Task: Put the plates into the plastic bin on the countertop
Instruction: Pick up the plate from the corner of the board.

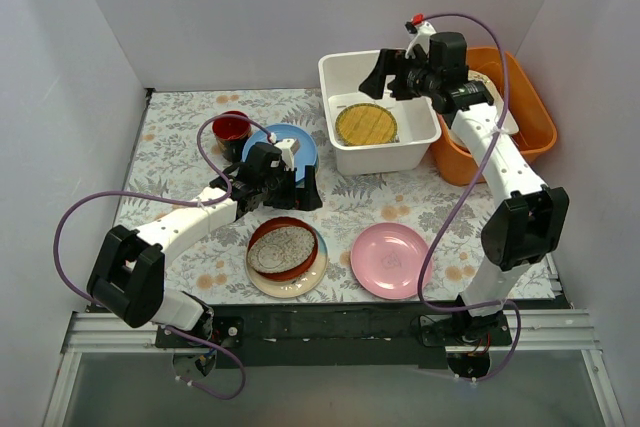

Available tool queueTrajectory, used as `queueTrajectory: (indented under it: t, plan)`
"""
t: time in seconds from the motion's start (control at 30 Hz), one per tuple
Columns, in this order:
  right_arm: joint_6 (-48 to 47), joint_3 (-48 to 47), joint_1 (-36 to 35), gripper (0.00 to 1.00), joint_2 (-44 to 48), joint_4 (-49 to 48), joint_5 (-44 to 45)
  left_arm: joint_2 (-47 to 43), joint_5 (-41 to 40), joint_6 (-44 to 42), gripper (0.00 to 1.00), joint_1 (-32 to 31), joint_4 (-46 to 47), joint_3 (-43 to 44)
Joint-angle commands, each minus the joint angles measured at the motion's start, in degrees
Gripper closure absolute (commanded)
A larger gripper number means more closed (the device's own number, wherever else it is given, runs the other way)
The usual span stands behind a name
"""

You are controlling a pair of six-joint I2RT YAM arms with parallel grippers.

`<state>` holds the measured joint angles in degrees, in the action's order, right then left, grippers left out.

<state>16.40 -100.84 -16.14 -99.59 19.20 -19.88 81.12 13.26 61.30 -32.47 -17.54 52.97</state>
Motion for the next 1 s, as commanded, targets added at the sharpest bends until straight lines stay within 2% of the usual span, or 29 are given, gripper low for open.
queueTrajectory:
  t: [0.0, 0.33, 0.63, 0.97]
  plan:
    - [-0.23, 3.97, -0.03, 0.03, 5.8, -1.36, -0.6, -2.11, 1.68, -0.83, 0.02, 0.21, 0.84, -0.15]
    - [-0.06, 17.42, -0.12, 0.05, 16.35, -1.98, 0.89, -1.5, 5.81, -1.27, 0.02, 0.21, 2.07, -0.24]
    - [0.38, 31.56, -0.03, 0.05, 27.34, -1.54, 1.77, -0.97, 11.35, 1.89, 0.02, 0.13, 5.49, -1.29]
    - [1.26, 45.72, 0.06, 0.05, 36.92, 0.05, 3.44, -0.35, 9.95, 4.88, 0.02, -2.16, 7.17, -1.47]
